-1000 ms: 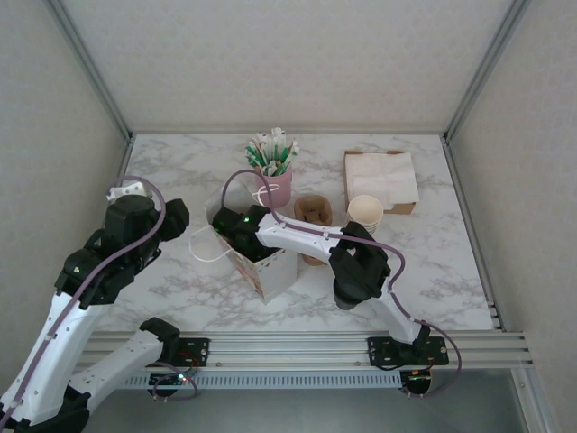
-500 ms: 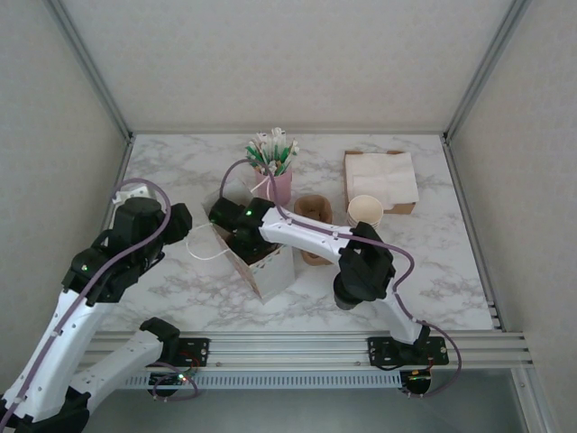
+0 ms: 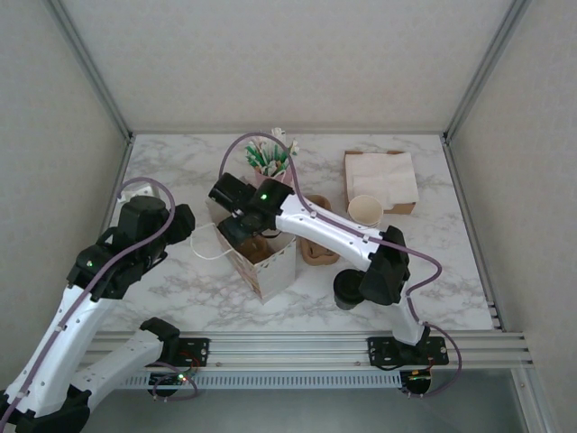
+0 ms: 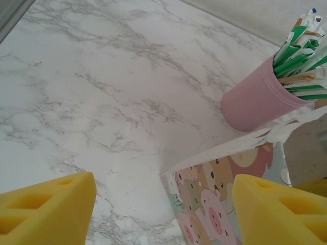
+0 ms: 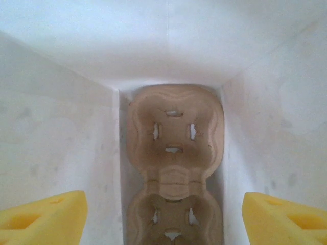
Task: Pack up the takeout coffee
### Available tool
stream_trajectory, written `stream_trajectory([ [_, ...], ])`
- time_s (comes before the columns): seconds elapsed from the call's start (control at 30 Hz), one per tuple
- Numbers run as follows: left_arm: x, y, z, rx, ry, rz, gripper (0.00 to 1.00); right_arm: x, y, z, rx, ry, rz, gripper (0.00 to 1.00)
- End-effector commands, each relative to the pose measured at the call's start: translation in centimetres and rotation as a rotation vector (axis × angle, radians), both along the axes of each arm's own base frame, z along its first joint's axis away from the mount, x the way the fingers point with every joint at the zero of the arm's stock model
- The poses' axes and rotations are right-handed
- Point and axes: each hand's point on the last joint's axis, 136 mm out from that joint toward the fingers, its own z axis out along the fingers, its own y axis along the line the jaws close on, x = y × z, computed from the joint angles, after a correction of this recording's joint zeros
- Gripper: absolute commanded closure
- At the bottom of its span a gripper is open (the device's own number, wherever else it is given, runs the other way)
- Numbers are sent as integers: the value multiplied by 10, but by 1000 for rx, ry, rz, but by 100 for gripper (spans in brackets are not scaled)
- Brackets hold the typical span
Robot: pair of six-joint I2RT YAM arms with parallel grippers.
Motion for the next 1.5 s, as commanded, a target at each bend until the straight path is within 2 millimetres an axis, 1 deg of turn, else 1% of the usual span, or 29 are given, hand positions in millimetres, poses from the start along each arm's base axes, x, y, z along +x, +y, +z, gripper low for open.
stream_trajectory([
  [0.0, 0, 2, -2, -17, 4, 18, 29, -3, -10, 59, 88, -59, 16, 20],
  [0.07, 0, 2, -1, -20, -1, 18, 28, -6, -12, 83, 135, -85, 33, 21],
  [0.2, 2, 0, 2, -31, -12, 20, 28, -11, -22, 134, 230, -158, 60, 22],
  [0.3, 4, -3, 3, -40, -13, 11, 28, -11, -34, 161, 270, -226, 61, 23],
  [0.53, 9, -7, 7, -46, -15, -2, 29, -4, -72, 204, 291, -396, -3, 26],
  [0.63, 10, -8, 7, -49, -14, 1, 29, 0, -98, 222, 291, -481, -59, 26],
  [0.73, 14, -11, 7, -51, -21, -8, 29, -1, -129, 230, 267, -540, -123, 25],
  [0.83, 17, -10, 8, -47, -30, 2, 29, -7, -164, 227, 236, -554, -200, 22],
  [0.93, 20, -10, 7, -43, -33, 8, 29, -21, -197, 214, 219, -513, -257, 21],
  [0.97, 21, -10, 6, -37, -33, 7, 29, -27, -211, 204, 201, -483, -282, 20],
  [1.0, 21, -9, 6, -28, -32, 12, 29, -34, -220, 193, 185, -451, -297, 18],
  [1.13, 22, -4, 8, -10, -38, 34, 29, -56, -253, 146, 93, -315, -376, 16],
  [1.2, 22, -3, 9, -7, -42, 35, 29, -67, -269, 119, 32, -241, -423, 16],
  [1.27, 22, -2, 9, -1, -41, 40, 29, -78, -278, 96, -10, -174, -454, 16],
  [1.37, 21, 1, 8, 4, -38, 55, 29, -93, -292, 69, -52, -87, -509, 15],
  [1.43, 20, 1, 8, 4, -37, 55, 29, -103, -298, 52, -65, -37, -539, 11],
  [1.47, 19, 2, 7, 5, -37, 58, 29, -108, -300, 43, -67, -8, -546, 5],
])
